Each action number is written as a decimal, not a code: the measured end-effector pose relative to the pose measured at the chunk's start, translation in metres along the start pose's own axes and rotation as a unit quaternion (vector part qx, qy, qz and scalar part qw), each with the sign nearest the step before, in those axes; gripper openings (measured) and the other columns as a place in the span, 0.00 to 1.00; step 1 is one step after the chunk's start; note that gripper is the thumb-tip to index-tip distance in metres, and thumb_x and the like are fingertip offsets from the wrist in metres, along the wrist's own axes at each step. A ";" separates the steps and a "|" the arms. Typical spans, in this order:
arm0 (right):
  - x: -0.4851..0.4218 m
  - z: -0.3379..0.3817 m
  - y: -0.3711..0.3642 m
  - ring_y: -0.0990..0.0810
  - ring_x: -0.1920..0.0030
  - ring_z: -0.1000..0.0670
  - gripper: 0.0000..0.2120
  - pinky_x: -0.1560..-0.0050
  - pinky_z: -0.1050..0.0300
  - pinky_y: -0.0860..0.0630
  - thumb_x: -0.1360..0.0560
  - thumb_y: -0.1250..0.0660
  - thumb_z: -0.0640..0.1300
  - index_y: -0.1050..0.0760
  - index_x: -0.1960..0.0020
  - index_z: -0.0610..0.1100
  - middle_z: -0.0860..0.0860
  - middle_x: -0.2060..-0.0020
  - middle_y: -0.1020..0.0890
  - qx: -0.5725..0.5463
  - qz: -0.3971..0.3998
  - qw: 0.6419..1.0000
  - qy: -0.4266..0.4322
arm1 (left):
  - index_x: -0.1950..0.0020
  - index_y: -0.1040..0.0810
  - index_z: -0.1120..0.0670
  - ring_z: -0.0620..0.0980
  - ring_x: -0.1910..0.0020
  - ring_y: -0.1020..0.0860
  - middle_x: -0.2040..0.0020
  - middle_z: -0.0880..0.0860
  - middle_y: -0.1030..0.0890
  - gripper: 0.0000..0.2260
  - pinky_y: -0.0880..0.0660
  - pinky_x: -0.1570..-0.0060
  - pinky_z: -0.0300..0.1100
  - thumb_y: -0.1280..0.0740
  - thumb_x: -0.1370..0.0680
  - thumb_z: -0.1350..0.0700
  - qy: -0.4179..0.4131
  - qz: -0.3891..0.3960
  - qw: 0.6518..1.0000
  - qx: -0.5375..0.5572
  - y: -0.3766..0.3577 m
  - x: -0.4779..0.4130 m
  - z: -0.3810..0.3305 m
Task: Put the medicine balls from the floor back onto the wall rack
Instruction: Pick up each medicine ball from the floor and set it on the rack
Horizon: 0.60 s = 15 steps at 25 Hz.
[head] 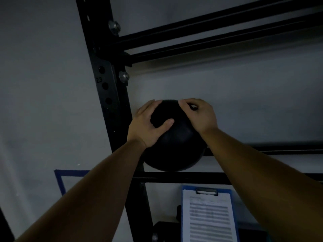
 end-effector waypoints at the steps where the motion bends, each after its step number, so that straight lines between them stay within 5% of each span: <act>1: 0.012 0.000 0.004 0.19 0.43 0.52 0.23 0.39 0.48 0.22 0.26 0.38 0.73 0.17 0.44 0.61 0.55 0.44 0.17 0.016 0.004 1.000 0.007 | 0.19 0.31 0.44 0.50 0.19 0.35 0.18 0.51 0.32 0.40 0.39 0.19 0.49 0.33 0.27 0.28 -0.010 0.012 1.000 -0.008 0.001 0.009 -0.005; 6: 0.048 0.037 0.031 0.26 0.30 0.44 0.31 0.31 0.43 0.28 0.21 0.46 0.72 0.32 0.23 0.60 0.51 0.25 0.28 0.161 0.130 0.977 -0.042 | 0.16 0.37 0.42 0.49 0.17 0.40 0.14 0.46 0.41 0.45 0.45 0.22 0.41 0.29 0.29 0.27 0.068 0.124 0.990 -0.013 0.034 0.028 -0.040; 10: 0.084 0.085 0.070 0.21 0.38 0.48 0.25 0.38 0.47 0.23 0.22 0.39 0.69 0.25 0.32 0.57 0.52 0.35 0.21 0.210 0.121 0.969 -0.042 | 0.26 0.24 0.40 0.49 0.27 0.27 0.25 0.47 0.26 0.44 0.30 0.31 0.44 0.35 0.36 0.20 0.078 0.183 0.980 -0.023 0.071 0.055 -0.063; 15: 0.160 0.162 0.116 0.19 0.47 0.51 0.19 0.44 0.52 0.22 0.23 0.35 0.66 0.24 0.38 0.57 0.56 0.45 0.19 0.277 0.067 0.956 -0.073 | 0.40 0.17 0.43 0.45 0.46 0.17 0.45 0.41 0.16 0.22 0.20 0.40 0.46 0.27 0.27 0.31 -0.015 0.188 0.982 0.019 0.116 0.100 -0.104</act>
Point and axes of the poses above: each hand's wrist, its own x-axis away from the middle knuckle, its own y-axis out of the back of the hand, z = x × y, the point moved 3 cm from there along -x, towards the middle knuckle
